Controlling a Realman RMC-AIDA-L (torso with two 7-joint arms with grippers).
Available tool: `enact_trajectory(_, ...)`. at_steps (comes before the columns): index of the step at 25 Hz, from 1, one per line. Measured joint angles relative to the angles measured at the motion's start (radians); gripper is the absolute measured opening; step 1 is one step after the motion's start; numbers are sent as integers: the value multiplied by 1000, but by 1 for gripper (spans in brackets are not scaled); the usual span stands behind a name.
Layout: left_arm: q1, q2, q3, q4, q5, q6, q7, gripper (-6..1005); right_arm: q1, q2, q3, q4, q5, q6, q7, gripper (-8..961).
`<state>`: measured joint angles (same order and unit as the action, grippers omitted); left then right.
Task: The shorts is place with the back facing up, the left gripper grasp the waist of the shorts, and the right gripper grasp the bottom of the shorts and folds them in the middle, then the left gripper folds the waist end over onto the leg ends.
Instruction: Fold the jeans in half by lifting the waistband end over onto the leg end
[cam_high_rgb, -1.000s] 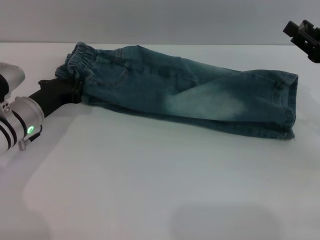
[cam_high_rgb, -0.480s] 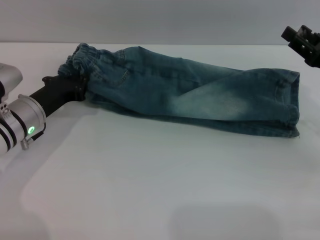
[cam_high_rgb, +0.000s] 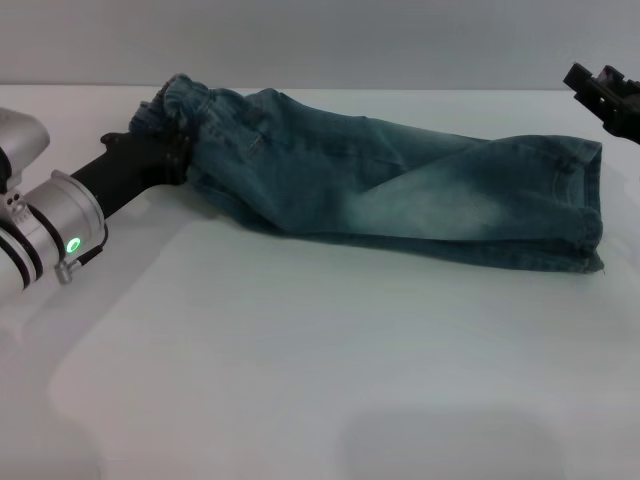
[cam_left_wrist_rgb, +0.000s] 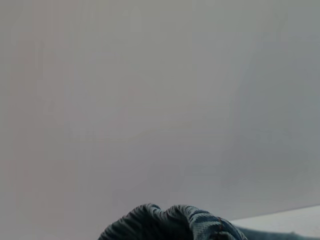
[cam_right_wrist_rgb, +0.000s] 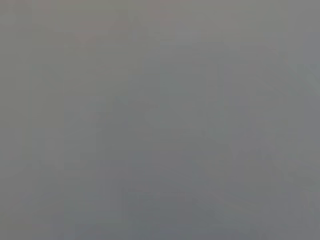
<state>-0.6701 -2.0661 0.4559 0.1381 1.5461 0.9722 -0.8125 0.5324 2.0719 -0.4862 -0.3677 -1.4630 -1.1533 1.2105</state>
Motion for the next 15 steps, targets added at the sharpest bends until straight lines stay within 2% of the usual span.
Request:
enact_trajectory(11, -61, 0, 3, 0, 5, 90, -30, 130, 62, 3, 2, 103, 17, 108, -166, 572)
enact_trajectory(15, -82, 0, 23, 14, 8, 173, -92, 131, 84, 3, 3, 123, 18, 127, -177, 572)
